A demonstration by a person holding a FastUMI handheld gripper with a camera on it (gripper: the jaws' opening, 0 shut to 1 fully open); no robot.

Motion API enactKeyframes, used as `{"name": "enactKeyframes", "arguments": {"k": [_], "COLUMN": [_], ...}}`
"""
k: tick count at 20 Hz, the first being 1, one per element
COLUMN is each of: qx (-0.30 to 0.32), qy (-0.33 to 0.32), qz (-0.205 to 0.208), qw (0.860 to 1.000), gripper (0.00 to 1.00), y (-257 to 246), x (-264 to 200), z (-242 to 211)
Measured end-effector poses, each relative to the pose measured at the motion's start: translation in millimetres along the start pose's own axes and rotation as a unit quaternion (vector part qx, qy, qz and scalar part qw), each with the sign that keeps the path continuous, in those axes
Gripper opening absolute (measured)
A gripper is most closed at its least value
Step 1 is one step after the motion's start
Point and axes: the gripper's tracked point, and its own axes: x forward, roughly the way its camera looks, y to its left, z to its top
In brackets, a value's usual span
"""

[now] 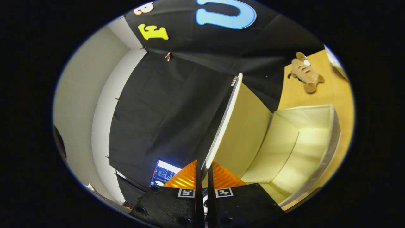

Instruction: Open the storage box then place both shoes into the box .Put the left shoe in first, then the right shoe, with the right side of both shoes facing outward in a uniform manner.

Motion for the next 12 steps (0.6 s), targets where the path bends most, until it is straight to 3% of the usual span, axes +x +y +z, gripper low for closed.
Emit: {"name": "enactKeyframes", "arguments": {"k": [7,12], "qx": [-0.021,-0.036], "qy": [0.031,0.045], "qz": [-0.018,-0.044], "qw": [0.999,0.997], "gripper": [0.08,0.17], "y": [5.3,-5.6], "x": [83.6,112.4], "z": [-16.0,-24.1]}}
